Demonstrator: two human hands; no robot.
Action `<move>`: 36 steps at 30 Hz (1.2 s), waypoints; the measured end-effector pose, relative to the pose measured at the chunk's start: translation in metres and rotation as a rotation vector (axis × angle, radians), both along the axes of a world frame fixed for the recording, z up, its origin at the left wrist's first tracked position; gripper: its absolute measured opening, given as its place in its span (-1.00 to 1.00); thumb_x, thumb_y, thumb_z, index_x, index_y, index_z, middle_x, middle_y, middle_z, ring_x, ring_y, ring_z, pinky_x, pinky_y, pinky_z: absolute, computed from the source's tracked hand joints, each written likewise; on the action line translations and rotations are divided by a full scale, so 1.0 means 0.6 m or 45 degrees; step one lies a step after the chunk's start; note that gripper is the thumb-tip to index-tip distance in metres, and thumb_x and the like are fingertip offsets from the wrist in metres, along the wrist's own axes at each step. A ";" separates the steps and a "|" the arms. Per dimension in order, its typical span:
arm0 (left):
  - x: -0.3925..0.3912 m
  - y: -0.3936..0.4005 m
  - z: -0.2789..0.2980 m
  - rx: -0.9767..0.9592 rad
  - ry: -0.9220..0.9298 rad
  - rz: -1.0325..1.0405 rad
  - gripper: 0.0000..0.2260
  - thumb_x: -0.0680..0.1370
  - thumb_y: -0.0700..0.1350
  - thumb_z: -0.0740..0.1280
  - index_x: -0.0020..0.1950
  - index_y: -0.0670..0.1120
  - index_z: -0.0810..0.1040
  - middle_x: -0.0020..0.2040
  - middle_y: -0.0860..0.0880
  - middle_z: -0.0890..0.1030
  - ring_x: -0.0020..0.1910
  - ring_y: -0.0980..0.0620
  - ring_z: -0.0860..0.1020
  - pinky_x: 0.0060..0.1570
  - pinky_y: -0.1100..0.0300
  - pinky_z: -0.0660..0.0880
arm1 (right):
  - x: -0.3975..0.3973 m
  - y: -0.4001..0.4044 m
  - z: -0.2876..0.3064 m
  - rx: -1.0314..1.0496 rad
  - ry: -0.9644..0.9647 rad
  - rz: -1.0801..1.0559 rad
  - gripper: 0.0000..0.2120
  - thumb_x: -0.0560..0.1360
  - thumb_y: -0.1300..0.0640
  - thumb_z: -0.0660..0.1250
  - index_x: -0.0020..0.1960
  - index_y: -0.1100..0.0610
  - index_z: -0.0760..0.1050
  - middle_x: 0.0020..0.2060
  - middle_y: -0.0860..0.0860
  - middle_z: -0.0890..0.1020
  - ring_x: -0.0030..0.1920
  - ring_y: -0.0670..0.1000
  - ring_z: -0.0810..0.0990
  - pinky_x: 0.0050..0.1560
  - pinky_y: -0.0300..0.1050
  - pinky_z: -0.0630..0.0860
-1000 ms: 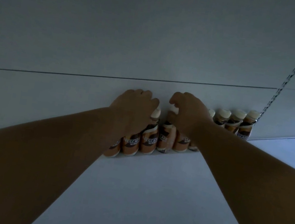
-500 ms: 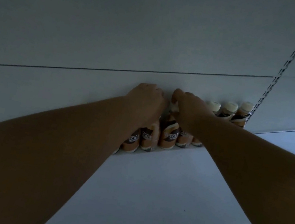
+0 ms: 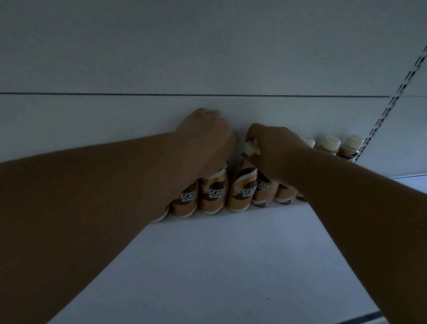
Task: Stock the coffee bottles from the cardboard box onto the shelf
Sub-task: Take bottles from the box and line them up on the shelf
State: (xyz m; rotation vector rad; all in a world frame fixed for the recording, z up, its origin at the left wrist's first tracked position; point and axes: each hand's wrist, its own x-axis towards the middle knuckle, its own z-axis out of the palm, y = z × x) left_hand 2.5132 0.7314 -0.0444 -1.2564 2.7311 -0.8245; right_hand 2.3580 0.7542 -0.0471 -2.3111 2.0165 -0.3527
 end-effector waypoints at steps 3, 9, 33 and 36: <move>-0.002 0.001 0.001 0.015 0.013 0.043 -0.67 0.54 0.13 0.28 0.13 -0.09 0.52 0.10 -0.12 0.56 0.12 -0.13 0.46 0.10 0.00 0.35 | 0.004 0.002 -0.006 -0.017 -0.008 0.002 -0.69 0.54 0.10 0.32 0.26 0.10 0.40 0.07 0.13 0.55 -0.09 0.05 0.45 -0.16 -0.10 0.37; -0.006 0.000 0.000 0.024 0.011 0.083 -0.65 0.55 0.16 0.25 0.12 -0.09 0.54 0.09 -0.11 0.57 0.14 -0.13 0.46 0.14 0.01 0.33 | 0.003 -0.003 -0.009 -0.056 -0.063 -0.005 -0.70 0.51 0.08 0.35 0.22 0.07 0.43 0.07 0.12 0.57 -0.08 0.05 0.43 -0.17 -0.11 0.31; 0.002 -0.005 -0.007 -0.067 0.142 -0.007 -0.83 0.53 -0.04 0.28 0.07 -0.08 0.50 -0.15 -0.07 0.52 -0.22 -0.03 0.34 -0.21 0.09 0.25 | 0.004 -0.023 -0.014 -0.030 -0.093 -0.010 -0.65 0.53 0.14 0.29 0.31 0.04 0.41 0.14 0.13 0.56 -0.06 0.05 0.43 -0.14 -0.12 0.31; 0.000 0.002 -0.004 -0.058 0.159 -0.015 -0.84 0.54 -0.07 0.27 0.07 -0.09 0.49 -0.10 -0.09 0.55 -0.15 -0.08 0.46 -0.19 0.09 0.25 | 0.006 -0.021 -0.016 -0.023 -0.109 -0.020 -0.65 0.53 0.14 0.29 0.31 0.05 0.40 0.13 0.14 0.56 0.03 0.13 0.52 -0.10 -0.07 0.40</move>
